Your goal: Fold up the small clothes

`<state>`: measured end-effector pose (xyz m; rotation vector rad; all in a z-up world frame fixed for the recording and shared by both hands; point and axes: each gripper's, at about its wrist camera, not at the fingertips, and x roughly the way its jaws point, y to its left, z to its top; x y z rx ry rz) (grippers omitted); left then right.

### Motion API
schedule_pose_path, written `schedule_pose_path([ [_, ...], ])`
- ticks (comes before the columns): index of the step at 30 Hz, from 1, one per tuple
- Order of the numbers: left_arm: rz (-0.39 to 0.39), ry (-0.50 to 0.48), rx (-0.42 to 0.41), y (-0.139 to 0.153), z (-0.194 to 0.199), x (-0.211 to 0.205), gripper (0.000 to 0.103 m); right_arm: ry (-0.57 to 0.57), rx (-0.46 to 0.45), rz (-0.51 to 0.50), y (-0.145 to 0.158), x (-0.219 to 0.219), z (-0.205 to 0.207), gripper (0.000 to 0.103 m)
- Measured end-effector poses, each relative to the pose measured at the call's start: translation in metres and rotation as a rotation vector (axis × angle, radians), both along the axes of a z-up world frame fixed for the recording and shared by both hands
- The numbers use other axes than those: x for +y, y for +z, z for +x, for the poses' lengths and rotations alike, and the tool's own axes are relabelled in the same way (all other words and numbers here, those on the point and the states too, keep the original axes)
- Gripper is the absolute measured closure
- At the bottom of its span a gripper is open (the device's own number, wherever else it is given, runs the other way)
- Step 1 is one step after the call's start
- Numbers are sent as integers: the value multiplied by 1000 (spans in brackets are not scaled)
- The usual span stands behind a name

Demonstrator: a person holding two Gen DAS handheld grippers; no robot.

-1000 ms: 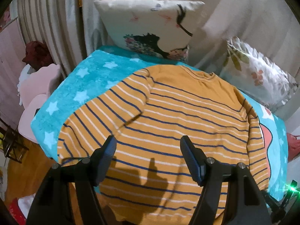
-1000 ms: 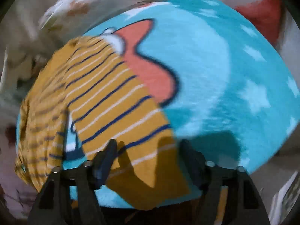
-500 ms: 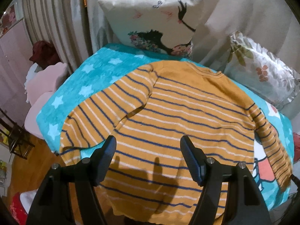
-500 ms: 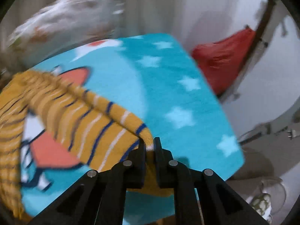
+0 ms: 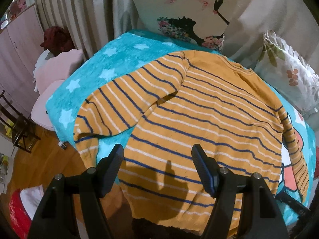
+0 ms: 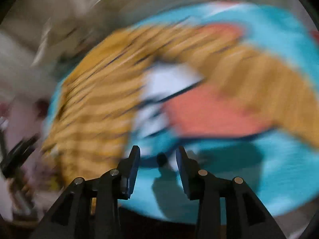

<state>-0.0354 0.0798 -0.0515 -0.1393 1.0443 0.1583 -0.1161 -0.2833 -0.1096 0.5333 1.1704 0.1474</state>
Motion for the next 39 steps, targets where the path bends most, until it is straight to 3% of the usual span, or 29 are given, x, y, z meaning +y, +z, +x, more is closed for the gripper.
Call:
schedule_pose_path([
  [5,0,-19,24,-10,-4,-6,33,175,-72,-146,0,88,20,62],
  [8,0,-35,26,-12,-6,-12,33,287,-49,-407,-12,129,19,62],
  [10,15,-44,18,-12,-8,-14,33,314,-46,-487,-13,133,10,62],
  [12,27,-50,14,-12,-7,-16,33,282,-8,-473,-15,114,0,62],
  [16,-8,-53,21,-14,-3,-18,33,44,27,-343,-3,39,-24,60],
  [18,-28,-67,32,-16,0,-22,33,-132,31,-278,-1,-13,-35,59],
  [21,-39,-85,38,-17,2,-30,33,-450,17,-90,-7,-99,-59,59],
  [24,-25,-102,41,-15,3,-38,33,-660,-25,16,-20,-154,-76,58],
  [26,-19,-107,37,-11,3,-41,33,-746,-68,96,-22,-175,-78,59],
  [29,-9,-111,25,-4,5,-45,33,-823,-108,136,-22,-187,-72,60],
  [30,-5,-112,21,-2,5,-46,33,-832,-111,144,-21,-191,-71,65],
  [31,-2,-111,17,0,6,-46,33,-847,-113,149,-21,-196,-67,83],
  [32,0,-110,12,3,6,-46,33,-860,-111,148,-20,-201,-63,91],
  [34,1,-106,2,7,6,-44,33,-879,-110,116,-15,-213,-61,97],
  [39,13,-78,-17,13,3,-33,33,-930,-177,-39,23,-244,-73,97],
])
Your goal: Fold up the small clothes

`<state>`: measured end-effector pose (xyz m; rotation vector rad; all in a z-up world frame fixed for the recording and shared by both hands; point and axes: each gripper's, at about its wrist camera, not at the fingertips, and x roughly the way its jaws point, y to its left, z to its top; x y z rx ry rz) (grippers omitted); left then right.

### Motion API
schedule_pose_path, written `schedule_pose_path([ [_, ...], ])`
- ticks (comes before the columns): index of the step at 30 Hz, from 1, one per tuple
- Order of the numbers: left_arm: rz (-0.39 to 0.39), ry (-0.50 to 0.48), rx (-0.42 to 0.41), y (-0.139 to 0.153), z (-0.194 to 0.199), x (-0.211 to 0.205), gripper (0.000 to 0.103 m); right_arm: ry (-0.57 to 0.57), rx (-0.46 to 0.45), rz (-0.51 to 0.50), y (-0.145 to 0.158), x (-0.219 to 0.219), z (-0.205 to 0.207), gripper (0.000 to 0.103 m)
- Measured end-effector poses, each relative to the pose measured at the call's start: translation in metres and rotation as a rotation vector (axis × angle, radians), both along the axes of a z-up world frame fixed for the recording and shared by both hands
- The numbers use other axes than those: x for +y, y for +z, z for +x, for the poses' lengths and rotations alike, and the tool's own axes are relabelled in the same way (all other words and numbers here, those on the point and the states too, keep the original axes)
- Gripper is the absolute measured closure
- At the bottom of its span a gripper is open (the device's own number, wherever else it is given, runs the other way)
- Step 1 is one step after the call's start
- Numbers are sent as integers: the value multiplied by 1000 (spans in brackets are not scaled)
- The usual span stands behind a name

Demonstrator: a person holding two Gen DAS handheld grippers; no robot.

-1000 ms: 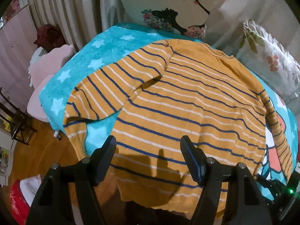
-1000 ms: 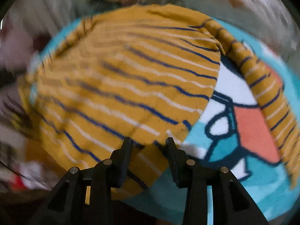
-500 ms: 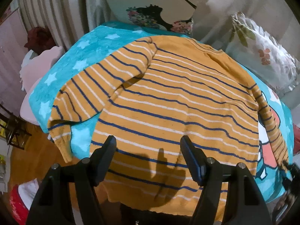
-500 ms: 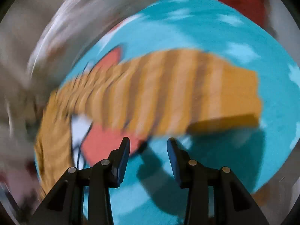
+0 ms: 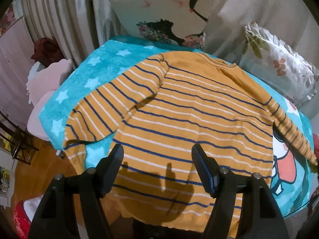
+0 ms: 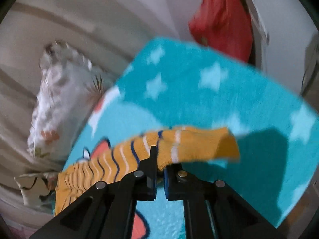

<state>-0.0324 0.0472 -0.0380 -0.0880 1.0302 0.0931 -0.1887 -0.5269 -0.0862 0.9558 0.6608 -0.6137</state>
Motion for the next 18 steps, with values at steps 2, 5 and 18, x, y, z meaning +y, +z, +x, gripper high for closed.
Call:
schedule_pose_path([
  [2,-11,14,-2,1,-1,8,33,20,7,-65,21,0,12,97],
  [5,-42,39,-12,3,0,24,33,117,50,-180,44,19,44,97],
  [18,-208,60,-70,14,22,115,32,747,100,-488,86,271,232,97],
])
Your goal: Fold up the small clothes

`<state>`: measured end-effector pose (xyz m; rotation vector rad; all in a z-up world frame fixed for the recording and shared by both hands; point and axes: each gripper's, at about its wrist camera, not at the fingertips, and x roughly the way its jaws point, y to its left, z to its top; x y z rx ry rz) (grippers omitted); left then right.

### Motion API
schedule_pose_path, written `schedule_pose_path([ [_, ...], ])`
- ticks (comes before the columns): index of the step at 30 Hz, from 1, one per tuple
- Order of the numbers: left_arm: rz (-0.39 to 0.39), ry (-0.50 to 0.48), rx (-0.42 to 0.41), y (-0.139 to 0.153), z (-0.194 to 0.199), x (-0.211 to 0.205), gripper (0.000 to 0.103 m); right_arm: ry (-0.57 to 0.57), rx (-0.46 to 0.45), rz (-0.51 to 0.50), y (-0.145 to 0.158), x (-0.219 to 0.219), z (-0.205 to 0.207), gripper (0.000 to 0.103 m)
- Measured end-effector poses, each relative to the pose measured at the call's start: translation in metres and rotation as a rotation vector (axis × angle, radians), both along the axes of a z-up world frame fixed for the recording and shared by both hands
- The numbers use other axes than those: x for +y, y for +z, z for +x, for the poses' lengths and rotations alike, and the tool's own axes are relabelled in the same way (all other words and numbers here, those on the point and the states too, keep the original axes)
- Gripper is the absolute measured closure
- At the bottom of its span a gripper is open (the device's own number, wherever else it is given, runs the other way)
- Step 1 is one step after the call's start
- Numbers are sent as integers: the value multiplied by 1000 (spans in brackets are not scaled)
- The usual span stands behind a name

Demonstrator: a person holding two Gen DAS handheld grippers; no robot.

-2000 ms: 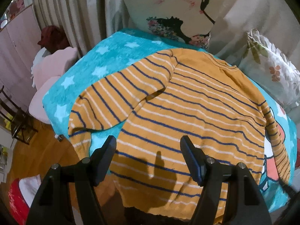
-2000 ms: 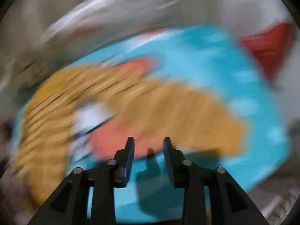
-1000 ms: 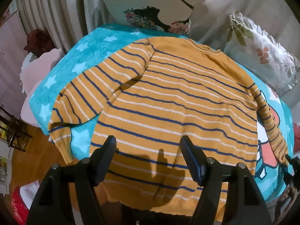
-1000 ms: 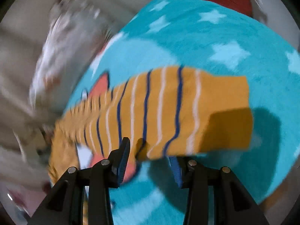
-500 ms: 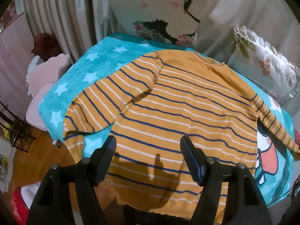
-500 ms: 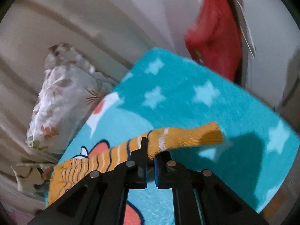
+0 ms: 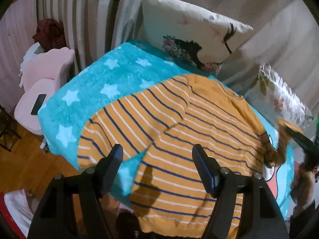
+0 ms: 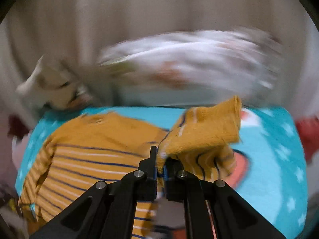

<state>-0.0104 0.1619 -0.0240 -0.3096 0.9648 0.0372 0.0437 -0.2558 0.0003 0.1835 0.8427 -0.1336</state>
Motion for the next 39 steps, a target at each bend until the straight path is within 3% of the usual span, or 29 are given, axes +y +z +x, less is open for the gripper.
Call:
schedule_pose_path([
  [7,22,16,26,-10,12,52,32,244,83,-79,-38,157,79,97],
  [15,-30,63,96,-37,25,103,32,453,232,-265,-116,281,103,96],
  [18,-38,66,117,-45,31,113,32,558,258,-431,-138,320,89,84],
  [20,-45,68,124,-48,35,119,32,610,261,-445,-142,334,77,73],
  [25,-59,63,119,-51,43,128,32,603,219,-344,-118,329,58,64],
  [30,-67,40,126,-56,51,129,32,410,206,-288,-100,283,80,62],
  [35,-61,38,120,-54,52,132,32,368,242,-87,-103,268,115,62],
  [39,-47,78,122,-54,46,147,32,371,296,-10,-125,285,137,64],
])
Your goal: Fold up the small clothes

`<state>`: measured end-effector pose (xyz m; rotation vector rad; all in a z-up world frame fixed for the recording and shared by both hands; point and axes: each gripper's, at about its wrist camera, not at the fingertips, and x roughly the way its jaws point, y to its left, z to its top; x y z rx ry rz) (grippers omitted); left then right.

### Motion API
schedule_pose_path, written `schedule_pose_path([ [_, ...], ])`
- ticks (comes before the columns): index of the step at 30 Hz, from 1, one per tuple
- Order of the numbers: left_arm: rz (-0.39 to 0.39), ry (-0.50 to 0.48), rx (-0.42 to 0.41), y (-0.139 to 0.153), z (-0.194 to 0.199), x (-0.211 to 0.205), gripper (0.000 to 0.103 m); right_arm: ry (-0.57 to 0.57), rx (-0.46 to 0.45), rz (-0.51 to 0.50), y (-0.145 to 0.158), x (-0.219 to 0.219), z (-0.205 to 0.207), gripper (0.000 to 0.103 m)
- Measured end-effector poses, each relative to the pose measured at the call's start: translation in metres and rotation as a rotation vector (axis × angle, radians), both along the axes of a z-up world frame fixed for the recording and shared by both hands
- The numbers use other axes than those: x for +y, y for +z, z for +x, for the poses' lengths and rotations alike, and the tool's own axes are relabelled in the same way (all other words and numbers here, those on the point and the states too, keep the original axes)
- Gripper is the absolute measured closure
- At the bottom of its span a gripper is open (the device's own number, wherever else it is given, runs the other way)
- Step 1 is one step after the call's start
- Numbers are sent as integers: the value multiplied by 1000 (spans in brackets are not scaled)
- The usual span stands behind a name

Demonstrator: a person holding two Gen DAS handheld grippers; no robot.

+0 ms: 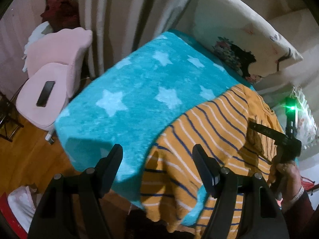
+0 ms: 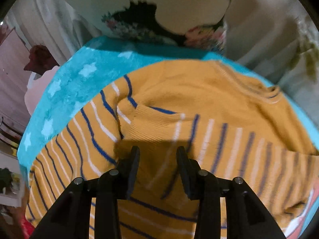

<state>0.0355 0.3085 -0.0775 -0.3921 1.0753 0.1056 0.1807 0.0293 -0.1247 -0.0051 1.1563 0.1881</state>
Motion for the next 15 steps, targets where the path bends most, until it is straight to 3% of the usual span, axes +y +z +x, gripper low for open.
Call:
schedule_pose_path([
  [1,10,18,1,1,-2,6,32,-9,24,16,-7,1,4,85],
  [2,19,37,1,2,-4,12,32,-19,51,46,-14,2,9,93],
  [6,42,107,-3,7,-11,38,32,-31,56,144,-11,13,20,100],
  [8,50,143,-14,13,-16,51,32,5,64,182,-11,27,26,100],
  [11,70,190,-34,21,-25,67,32,44,1,60,6,53,15,98],
  [13,74,222,-35,22,-30,78,32,138,-37,52,23,72,-6,98],
  [15,75,251,-29,20,-35,88,32,315,-35,68,40,99,-44,80],
])
